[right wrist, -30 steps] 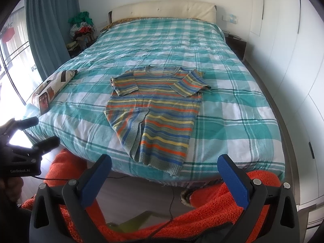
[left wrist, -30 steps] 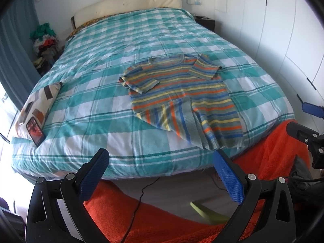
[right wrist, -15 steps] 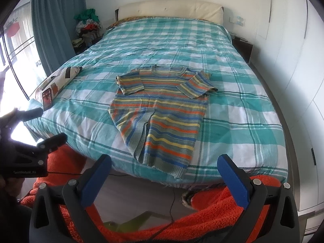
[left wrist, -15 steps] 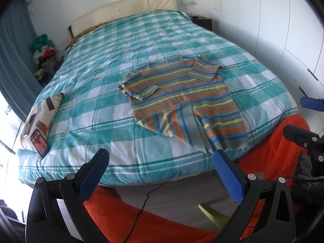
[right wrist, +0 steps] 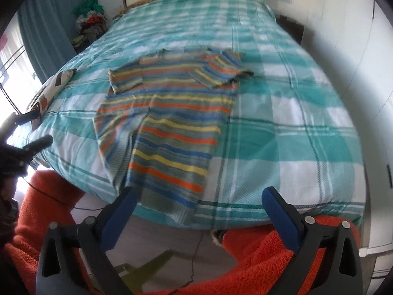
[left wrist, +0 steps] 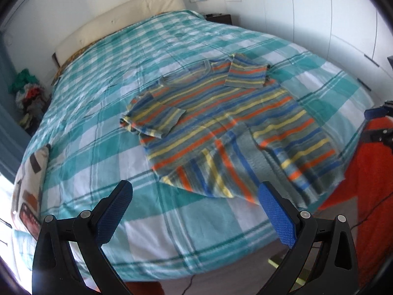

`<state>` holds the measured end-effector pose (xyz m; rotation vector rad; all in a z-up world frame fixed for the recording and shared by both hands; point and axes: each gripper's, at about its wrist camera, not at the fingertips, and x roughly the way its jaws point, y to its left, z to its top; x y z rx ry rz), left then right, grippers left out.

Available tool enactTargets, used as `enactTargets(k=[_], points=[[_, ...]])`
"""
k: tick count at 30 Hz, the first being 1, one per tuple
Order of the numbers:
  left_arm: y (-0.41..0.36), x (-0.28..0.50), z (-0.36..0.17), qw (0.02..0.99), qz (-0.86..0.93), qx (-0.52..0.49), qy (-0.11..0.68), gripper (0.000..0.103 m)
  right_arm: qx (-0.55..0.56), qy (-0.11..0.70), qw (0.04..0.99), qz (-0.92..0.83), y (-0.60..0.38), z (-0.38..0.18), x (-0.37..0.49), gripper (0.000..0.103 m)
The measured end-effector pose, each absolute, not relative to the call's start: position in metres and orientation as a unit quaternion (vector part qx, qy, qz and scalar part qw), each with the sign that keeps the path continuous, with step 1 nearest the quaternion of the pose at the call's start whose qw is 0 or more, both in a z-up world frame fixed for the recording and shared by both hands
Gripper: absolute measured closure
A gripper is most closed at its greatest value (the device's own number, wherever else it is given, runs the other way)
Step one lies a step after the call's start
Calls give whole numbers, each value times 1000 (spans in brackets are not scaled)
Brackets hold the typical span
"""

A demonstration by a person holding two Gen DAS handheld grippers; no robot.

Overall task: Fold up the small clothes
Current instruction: 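Lower both grippers to the sweater hem and close them on it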

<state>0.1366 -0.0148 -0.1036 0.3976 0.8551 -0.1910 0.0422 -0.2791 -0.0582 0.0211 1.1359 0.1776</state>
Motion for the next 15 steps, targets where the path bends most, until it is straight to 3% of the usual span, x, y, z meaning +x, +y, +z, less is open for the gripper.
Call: enactTargets(k=[1, 4, 7, 10, 15], points=[[-18, 144, -109, 884, -81, 205, 413, 1, 15, 538, 839, 80, -287, -63, 52, 21], [-24, 154, -112, 889, -93, 193, 404, 1, -8, 517, 852, 78, -297, -65, 87, 20], [-29, 174, -125, 888, -139, 178, 401, 1, 3, 581, 808, 100, -292, -87, 115, 21], [-28, 215, -150, 874, -151, 167, 430, 1, 76, 596, 791, 116, -292, -100, 106, 21], [-42, 262, -190, 824, -242, 142, 491, 2, 88, 605, 785, 104, -294, -110, 67, 21]])
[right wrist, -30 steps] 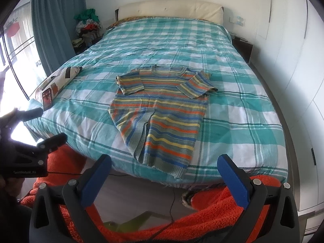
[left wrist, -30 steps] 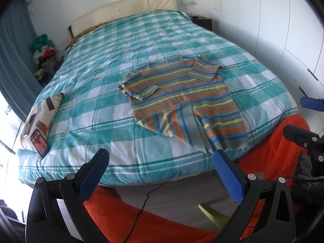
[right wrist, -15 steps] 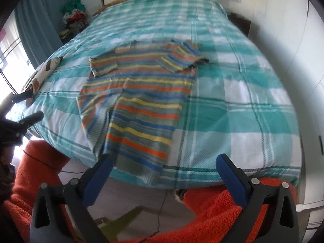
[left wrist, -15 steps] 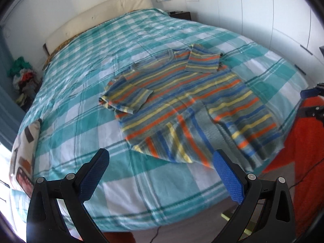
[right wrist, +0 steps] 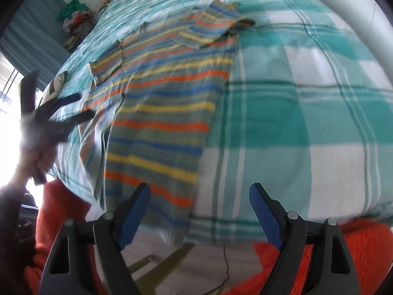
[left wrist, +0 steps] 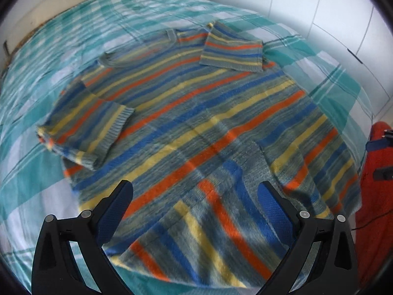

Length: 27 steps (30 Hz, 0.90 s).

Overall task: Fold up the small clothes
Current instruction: 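Lower both grippers to the sweater hem and close them on it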

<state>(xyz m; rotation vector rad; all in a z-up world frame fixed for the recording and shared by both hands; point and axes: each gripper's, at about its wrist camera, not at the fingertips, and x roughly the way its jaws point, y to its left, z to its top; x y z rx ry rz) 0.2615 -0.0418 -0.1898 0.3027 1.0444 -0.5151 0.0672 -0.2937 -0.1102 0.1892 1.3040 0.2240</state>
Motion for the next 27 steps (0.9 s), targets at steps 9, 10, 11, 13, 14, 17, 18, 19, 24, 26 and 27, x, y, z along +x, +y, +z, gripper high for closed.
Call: enactTargets(k=[9, 10, 11, 13, 14, 17, 18, 19, 24, 26, 27], points=[[-55, 242, -183, 766, -378, 153, 497, 99, 117, 608, 781, 81, -318, -106, 45, 21], [-43, 229, -171, 770, -384, 143, 488, 99, 114, 607, 782, 84, -319, -104, 46, 21], [-30, 215, -160, 774, -388, 134, 482, 99, 111, 606, 783, 87, -320, -103, 48, 21], [-5, 183, -142, 780, -385, 132, 476, 99, 107, 607, 782, 92, -324, -103, 50, 21], [8, 165, -136, 781, -378, 139, 477, 99, 107, 608, 781, 95, -325, -103, 51, 21], [44, 121, -134, 776, -340, 155, 508, 93, 110, 615, 774, 104, -329, -108, 54, 21], [56, 111, -137, 776, -321, 152, 522, 92, 113, 617, 771, 109, -329, -110, 56, 21], [67, 104, -139, 776, -303, 144, 534, 84, 115, 620, 768, 114, -328, -111, 57, 21], [122, 107, -144, 833, -208, -51, 510, 14, 130, 642, 740, 156, -320, -122, 61, 21], [124, 119, -163, 826, -188, -126, 517, 15, 132, 655, 723, 176, -311, -133, 64, 20], [119, 125, -175, 818, -179, -142, 527, 15, 131, 661, 715, 185, -306, -140, 66, 21]])
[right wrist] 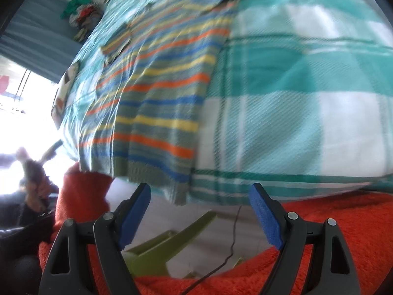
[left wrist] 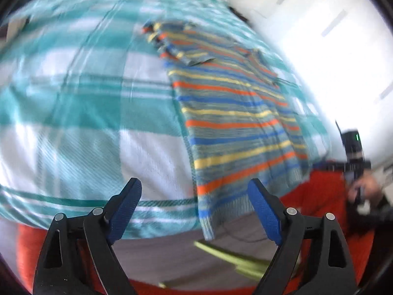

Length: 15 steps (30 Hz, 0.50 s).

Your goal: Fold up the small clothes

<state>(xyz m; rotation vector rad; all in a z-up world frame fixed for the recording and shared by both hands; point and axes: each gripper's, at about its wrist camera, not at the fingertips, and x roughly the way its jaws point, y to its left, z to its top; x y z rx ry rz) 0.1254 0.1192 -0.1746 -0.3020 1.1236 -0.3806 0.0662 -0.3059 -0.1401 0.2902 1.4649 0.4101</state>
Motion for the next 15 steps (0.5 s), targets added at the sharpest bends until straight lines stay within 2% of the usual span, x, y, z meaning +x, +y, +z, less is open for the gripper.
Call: enactTargets(k=[3, 4, 5, 6, 7, 13, 15], points=[[91, 136, -201, 796, -185, -146, 557, 26, 139, 668, 699, 214, -289, -159, 74, 27], [79, 139, -204, 797, -187, -131, 559, 40, 148, 667, 696, 218, -285, -164, 77, 32], [69, 143, -207, 794, -192, -115, 565, 96, 165, 667, 691, 226, -281, -169, 80, 56], [61, 145, -209, 782, -201, -105, 580, 97, 176, 667, 687, 229, -279, -172, 79, 82], [61, 142, -207, 781, -203, -102, 581, 101, 176, 670, 686, 223, -280, -171, 79, 96], [55, 128, -178, 808, -195, -51, 554, 101, 49, 635, 753, 167, -289, -91, 64, 96], [54, 135, -189, 807, -187, -35, 560, 101, 66, 635, 750, 173, -291, -90, 62, 94]])
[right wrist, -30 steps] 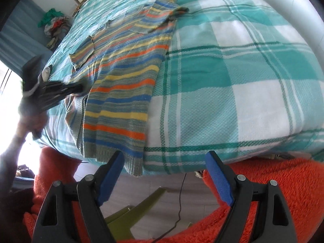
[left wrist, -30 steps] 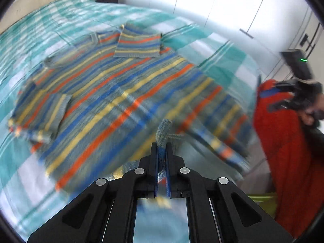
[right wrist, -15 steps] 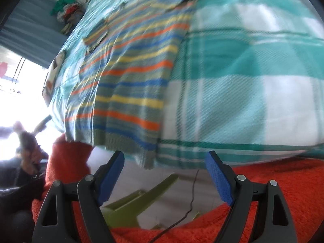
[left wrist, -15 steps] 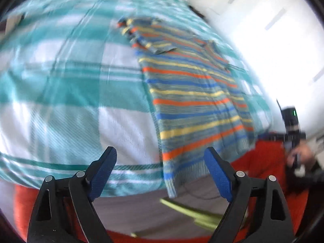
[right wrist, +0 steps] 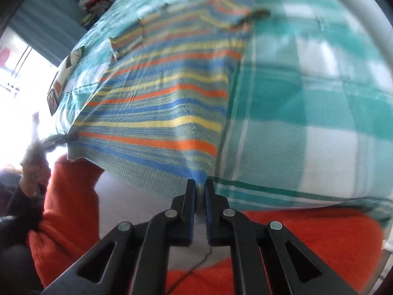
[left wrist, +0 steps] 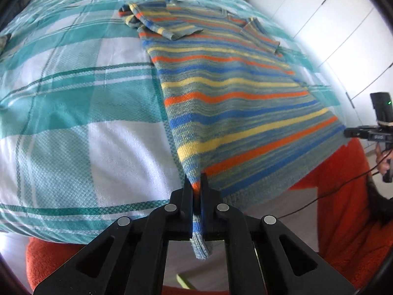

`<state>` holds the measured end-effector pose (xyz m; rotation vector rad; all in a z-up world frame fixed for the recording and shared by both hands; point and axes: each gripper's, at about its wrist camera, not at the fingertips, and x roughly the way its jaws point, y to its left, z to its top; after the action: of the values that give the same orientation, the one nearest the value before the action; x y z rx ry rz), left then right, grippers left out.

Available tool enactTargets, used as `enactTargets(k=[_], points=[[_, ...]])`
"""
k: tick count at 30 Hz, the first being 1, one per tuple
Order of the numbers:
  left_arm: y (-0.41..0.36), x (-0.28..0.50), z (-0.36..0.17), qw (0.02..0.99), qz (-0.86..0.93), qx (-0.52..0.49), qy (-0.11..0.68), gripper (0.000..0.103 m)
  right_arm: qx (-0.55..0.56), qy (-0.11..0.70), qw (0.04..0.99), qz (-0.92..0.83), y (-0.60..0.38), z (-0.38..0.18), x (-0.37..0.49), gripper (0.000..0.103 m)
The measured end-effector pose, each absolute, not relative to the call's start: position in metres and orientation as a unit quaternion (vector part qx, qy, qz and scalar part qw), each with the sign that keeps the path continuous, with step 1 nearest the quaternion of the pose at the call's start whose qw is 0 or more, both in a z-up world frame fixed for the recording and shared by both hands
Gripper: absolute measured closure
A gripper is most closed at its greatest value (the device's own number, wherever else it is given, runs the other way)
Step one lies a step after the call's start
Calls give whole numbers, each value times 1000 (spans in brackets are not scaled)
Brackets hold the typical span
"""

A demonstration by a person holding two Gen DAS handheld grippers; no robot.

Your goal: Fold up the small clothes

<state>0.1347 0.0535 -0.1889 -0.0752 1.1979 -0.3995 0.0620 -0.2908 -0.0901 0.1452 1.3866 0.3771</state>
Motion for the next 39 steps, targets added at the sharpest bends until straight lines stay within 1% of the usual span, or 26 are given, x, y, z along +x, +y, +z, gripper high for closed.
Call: enactTargets(k=[1, 2, 4, 5, 8, 12, 13, 14, 18, 20, 22, 24, 27, 28, 30, 31, 32, 33, 34, 35, 37, 39], points=[[56, 134, -191, 805, -182, -28, 563, 101, 88, 638, 745, 175, -294, -97, 63, 89], [58, 132, -193, 804, -180, -28, 565, 101, 108, 643, 739, 169, -299, -106, 63, 82], [55, 130, -193, 805, -177, -38, 566, 101, 166, 647, 732, 133, -319, -125, 65, 77], [56, 129, -192, 805, -177, -42, 565, 101, 214, 644, 725, 120, -332, -134, 64, 73], [52, 124, -192, 804, -175, -40, 567, 101, 319, 632, 699, 102, -351, -158, 60, 68], [49, 129, -196, 801, -174, -36, 571, 101, 359, 639, 670, 119, -338, -190, 61, 66], [48, 128, -197, 801, -174, -36, 572, 101, 366, 646, 656, 137, -334, -195, 62, 72], [55, 133, -194, 801, -175, -35, 572, 101, 362, 650, 651, 154, -327, -194, 63, 96], [55, 132, -180, 810, -173, -21, 559, 101, 241, 646, 711, 135, -317, -142, 65, 97], [63, 131, -189, 808, -165, -10, 565, 101, 190, 648, 730, 106, -313, -129, 67, 98], [56, 130, -204, 803, -155, 21, 575, 101, 171, 667, 721, 85, -307, -145, 69, 98], [52, 132, -214, 801, -145, 38, 580, 101, 160, 693, 699, 69, -293, -177, 74, 98], [50, 135, -213, 797, -139, 34, 586, 100, 159, 696, 698, 53, -284, -187, 85, 98], [49, 135, -213, 797, -133, 38, 588, 95, 148, 697, 700, 53, -279, -186, 88, 98], [47, 133, -214, 797, -127, 41, 589, 92, 137, 697, 702, 54, -273, -183, 90, 96], [49, 131, -213, 796, -126, 36, 591, 86, 141, 699, 699, 59, -270, -180, 91, 89], [52, 127, -212, 794, -123, 28, 595, 70, 140, 704, 694, 57, -264, -176, 91, 77], [58, 123, -209, 792, -117, 21, 599, 58, 131, 708, 692, 56, -268, -170, 89, 69], [64, 119, -205, 793, -102, 18, 600, 37, 115, 708, 695, 57, -271, -161, 90, 63], [71, 113, -199, 800, -80, 20, 595, 31, 92, 705, 701, 57, -270, -147, 91, 63], [87, 103, -184, 811, -51, 10, 583, 31, 21, 679, 732, 52, -270, -108, 102, 63], [107, 97, -168, 823, -19, -23, 567, 31, -55, 635, 769, 52, -263, -70, 125, 58]])
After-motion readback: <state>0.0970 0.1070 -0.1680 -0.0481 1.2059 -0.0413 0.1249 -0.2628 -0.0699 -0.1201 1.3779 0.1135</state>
